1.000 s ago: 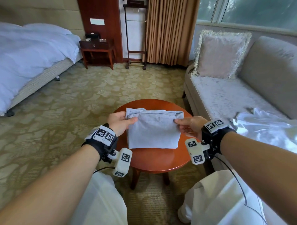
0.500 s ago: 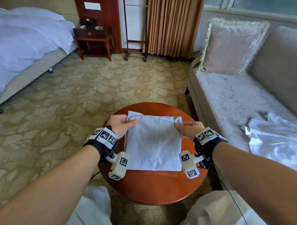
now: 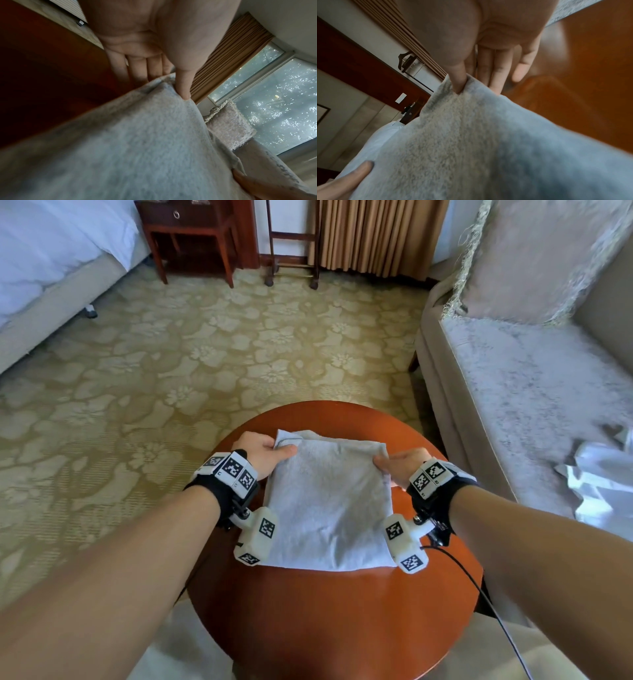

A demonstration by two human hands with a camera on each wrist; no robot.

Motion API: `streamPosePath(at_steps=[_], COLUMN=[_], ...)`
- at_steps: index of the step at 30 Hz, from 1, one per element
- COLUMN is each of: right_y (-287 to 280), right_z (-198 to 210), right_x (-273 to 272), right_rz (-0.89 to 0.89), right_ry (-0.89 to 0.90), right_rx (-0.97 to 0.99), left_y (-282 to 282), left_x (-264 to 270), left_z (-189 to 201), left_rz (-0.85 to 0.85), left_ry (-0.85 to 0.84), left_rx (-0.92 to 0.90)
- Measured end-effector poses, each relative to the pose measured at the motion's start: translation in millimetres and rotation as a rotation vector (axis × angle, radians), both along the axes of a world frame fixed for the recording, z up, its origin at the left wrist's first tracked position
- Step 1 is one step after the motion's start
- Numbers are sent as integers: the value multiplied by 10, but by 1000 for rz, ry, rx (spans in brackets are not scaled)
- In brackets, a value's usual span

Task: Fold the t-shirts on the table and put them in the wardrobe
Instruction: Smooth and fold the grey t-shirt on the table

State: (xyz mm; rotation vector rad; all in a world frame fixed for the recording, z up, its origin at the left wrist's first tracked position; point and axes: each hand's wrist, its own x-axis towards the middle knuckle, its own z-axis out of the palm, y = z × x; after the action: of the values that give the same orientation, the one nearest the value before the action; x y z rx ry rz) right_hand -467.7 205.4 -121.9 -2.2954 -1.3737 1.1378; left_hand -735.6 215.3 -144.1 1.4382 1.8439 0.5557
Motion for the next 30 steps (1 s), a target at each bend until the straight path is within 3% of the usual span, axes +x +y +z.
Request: streamPosePath(at_steps=[4, 9, 15, 19, 30], right_y=[92, 100, 102, 91, 198], right_z=[-123, -120, -11, 71, -60], right_x=[3, -12, -48, -49, -113], right_rz=[23, 111, 230, 297, 196], right_ry=[-88, -200, -220, -234, -326], right_rx=[-26, 26, 49, 36, -41], left_y=[33, 56, 76, 45, 173], left_x=[21, 39, -85, -79, 32], left_z=[-87, -96, 25, 96, 58], left_rz=[38, -45, -212, -384, -238], left_ry=[26, 72, -45, 127, 368], left_rx=[33, 158, -113, 19, -138])
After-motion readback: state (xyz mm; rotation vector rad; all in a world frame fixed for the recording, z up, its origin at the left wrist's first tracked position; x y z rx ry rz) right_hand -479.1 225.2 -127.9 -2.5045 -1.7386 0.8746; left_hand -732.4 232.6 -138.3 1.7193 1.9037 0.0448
